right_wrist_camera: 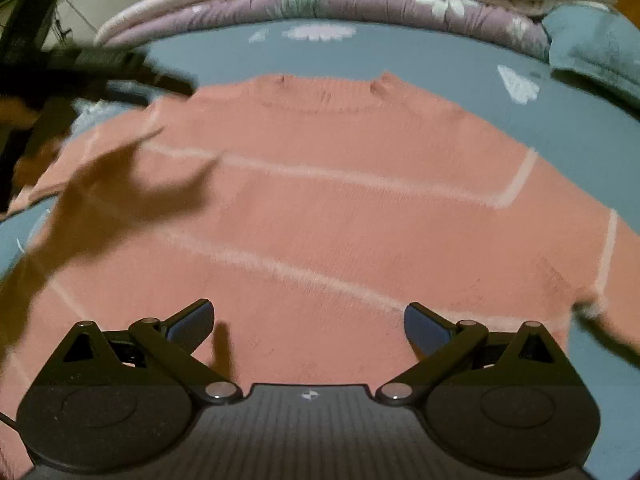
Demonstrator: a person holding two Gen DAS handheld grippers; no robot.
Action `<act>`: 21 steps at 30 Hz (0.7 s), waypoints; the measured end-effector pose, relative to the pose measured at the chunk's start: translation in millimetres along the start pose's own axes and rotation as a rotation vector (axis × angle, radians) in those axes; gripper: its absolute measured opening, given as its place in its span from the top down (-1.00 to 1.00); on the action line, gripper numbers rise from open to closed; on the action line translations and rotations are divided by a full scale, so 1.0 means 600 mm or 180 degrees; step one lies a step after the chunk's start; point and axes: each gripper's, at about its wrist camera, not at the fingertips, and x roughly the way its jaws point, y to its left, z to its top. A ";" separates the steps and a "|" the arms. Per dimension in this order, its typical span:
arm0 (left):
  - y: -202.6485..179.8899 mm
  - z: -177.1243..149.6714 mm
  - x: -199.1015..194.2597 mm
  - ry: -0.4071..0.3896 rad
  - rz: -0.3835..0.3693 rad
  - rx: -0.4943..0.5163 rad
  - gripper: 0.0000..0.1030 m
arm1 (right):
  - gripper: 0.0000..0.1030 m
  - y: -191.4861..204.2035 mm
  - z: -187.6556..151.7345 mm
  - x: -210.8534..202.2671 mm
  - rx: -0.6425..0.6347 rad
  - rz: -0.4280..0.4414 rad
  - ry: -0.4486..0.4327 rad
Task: Fold clothes
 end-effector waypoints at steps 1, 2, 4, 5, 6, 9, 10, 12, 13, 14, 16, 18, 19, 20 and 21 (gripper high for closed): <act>0.005 0.004 0.017 0.0017 0.0007 -0.0028 -0.98 | -1.00 0.003 0.000 0.002 -0.0031 -0.0026 0.0004; 0.010 0.006 0.033 0.0035 0.0036 -0.0050 -0.98 | -1.00 0.004 -0.001 0.004 -0.0063 -0.0043 0.0012; 0.021 0.012 0.067 0.0070 0.0094 -0.0096 -0.98 | -1.00 0.006 -0.002 0.006 -0.0127 -0.0065 0.0034; 0.026 0.015 0.084 0.0088 0.0124 -0.0119 -0.98 | -1.00 0.007 -0.005 0.005 -0.0150 -0.0075 0.0036; 0.029 0.019 0.093 0.0059 0.0141 -0.0117 -0.98 | -1.00 0.008 -0.008 0.003 -0.0163 -0.0084 0.0031; 0.033 0.033 0.108 -0.0025 0.0210 -0.0125 -0.98 | -1.00 0.012 -0.011 0.004 -0.0192 -0.0119 0.0001; 0.035 0.037 0.112 -0.0041 0.0241 -0.0137 -0.98 | -1.00 0.013 -0.011 0.005 -0.0200 -0.0128 -0.0006; 0.034 0.046 0.115 0.0010 0.0280 -0.0191 -0.98 | -1.00 0.010 -0.010 0.009 -0.0215 -0.0133 -0.0001; 0.031 0.049 0.110 0.0057 0.0294 -0.0214 -0.98 | -1.00 0.009 -0.009 0.010 -0.0220 -0.0131 0.0002; 0.029 0.051 0.103 0.0110 0.0305 -0.0236 -0.98 | -1.00 0.008 -0.009 0.010 -0.0225 -0.0127 0.0006; 0.020 0.044 0.065 0.0130 0.0366 -0.0201 -0.98 | -1.00 0.008 -0.009 0.011 -0.0237 -0.0120 0.0000; 0.014 0.032 0.017 0.0099 0.0391 -0.0145 -0.98 | -1.00 0.008 -0.009 0.013 -0.0241 -0.0120 -0.0007; 0.018 0.022 -0.013 0.0044 0.0388 -0.0139 -0.99 | -1.00 0.008 -0.009 0.014 -0.0245 -0.0123 -0.0009; 0.023 0.011 -0.042 -0.0013 0.0390 -0.0143 -0.99 | -1.00 0.008 -0.008 0.015 -0.0250 -0.0126 -0.0007; 0.028 0.000 -0.071 -0.0069 0.0392 -0.0147 -0.99 | -1.00 0.009 -0.007 0.016 -0.0255 -0.0129 -0.0003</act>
